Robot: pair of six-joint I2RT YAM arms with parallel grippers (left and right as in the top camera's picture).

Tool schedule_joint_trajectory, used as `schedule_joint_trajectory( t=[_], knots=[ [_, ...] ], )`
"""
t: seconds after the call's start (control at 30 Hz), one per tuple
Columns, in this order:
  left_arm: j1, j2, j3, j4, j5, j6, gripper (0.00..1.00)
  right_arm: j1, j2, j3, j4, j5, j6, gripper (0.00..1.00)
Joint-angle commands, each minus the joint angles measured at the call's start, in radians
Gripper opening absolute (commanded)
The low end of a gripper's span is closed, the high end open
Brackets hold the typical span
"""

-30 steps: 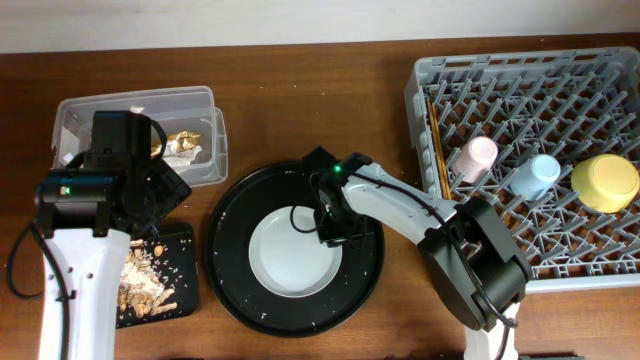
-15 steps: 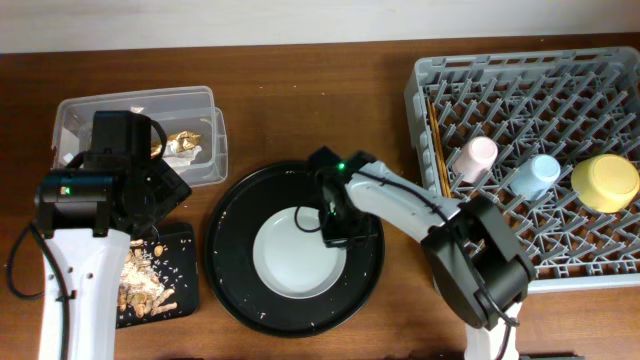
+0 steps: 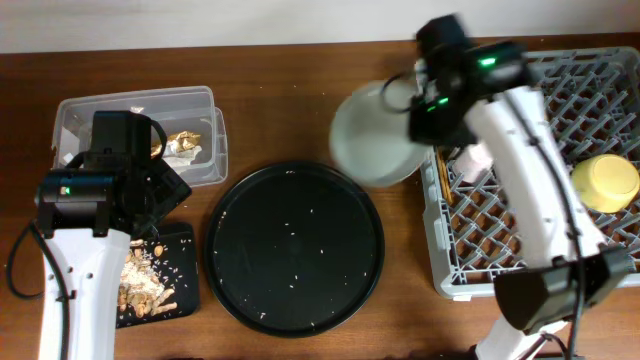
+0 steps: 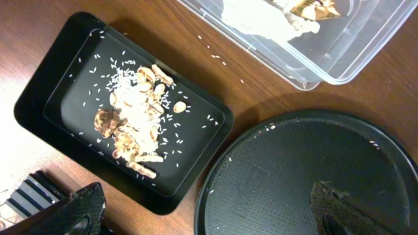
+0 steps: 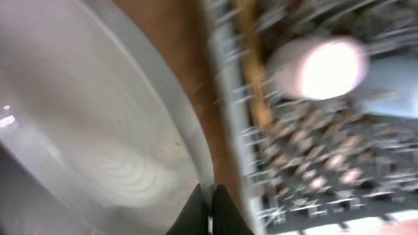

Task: Sort waste into correct bins and load items into the dishwasher rack
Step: 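Carry the plate right and stand it upright in the rack's back-left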

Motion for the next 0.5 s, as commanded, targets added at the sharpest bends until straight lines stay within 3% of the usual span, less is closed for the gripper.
schedule_joint_trajectory(
  t=[0.0, 0.33, 0.47],
  knots=[
    [0.005, -0.003, 0.016, -0.001, -0.004, -0.012, 0.99, -0.074, -0.013, 0.039, 0.001, 0.224, 0.04, 0.04],
    [0.005, -0.003, 0.016, -0.001, -0.004, -0.012, 0.99, -0.136, -0.002, 0.027, 0.099, 0.538, 0.047, 0.04],
    [0.005, -0.003, 0.016, -0.001, -0.004, -0.012, 0.99, -0.136, 0.034, 0.025, 0.126, 0.554, 0.047, 0.04]
  ],
)
